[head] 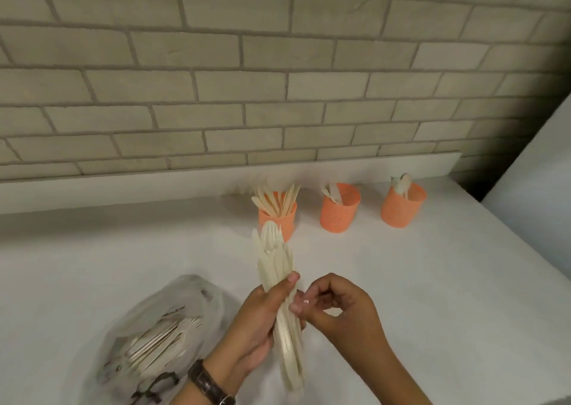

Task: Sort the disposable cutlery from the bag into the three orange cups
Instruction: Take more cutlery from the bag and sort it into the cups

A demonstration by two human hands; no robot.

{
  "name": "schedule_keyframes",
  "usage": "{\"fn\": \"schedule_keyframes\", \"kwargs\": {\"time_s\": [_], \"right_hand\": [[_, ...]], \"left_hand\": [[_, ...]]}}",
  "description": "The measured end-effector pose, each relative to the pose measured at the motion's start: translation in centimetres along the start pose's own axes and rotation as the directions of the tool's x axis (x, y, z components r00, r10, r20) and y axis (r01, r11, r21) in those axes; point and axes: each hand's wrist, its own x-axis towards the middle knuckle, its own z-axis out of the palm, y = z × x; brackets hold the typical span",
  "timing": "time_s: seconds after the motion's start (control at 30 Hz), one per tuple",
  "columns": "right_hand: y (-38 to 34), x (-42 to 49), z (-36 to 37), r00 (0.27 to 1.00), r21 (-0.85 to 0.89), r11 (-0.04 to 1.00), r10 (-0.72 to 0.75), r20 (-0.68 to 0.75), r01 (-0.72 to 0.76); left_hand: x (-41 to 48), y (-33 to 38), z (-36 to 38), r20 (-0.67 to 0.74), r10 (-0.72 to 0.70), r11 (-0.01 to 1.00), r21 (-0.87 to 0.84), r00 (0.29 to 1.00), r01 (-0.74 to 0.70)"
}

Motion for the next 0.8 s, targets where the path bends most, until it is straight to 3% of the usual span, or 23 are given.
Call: {"fn": "schedule_keyframes", "kwargs": {"time_s": [0.13,0.3,0.47,0.67,0.8], "right_hand": [[1.7,0.2,-3.1,1.0,-0.224,0.975,0.002,0.004,-0.001],[3.3,2.4,-8.7,0.993,-0.328,0.938,0.106,-0.043,-0.114],[3.9,5.2,-14.7,0.918,-0.058,0.926,0.377,0.127,-0.372],[5.0,7.2,-18.9,0.874,0.036,0.899,0.413,0.258,-0.436],[5.4,7.4,-19.7,0.871,0.046,0.914,0.369,0.324,-0.404]], "left_hand": [[2.5,-1.7,3.5,-0.032,-0.017,1.0,0.023,0.999,0.017],[4.9,-3.4,8.7,-0.017,-0.018,1.0,0.023,1.0,0.019],[6.5,-4.5,13.1,0.021,-0.036,0.997,-0.074,0.999,0.038],[7.0,-5.6,15.6,-0.002,-0.012,0.997,-0.072,1.0,0.012],[6.9,-6.6,16.5,-0.095,0.022,0.997,-0.072,0.995,-0.029]]}}
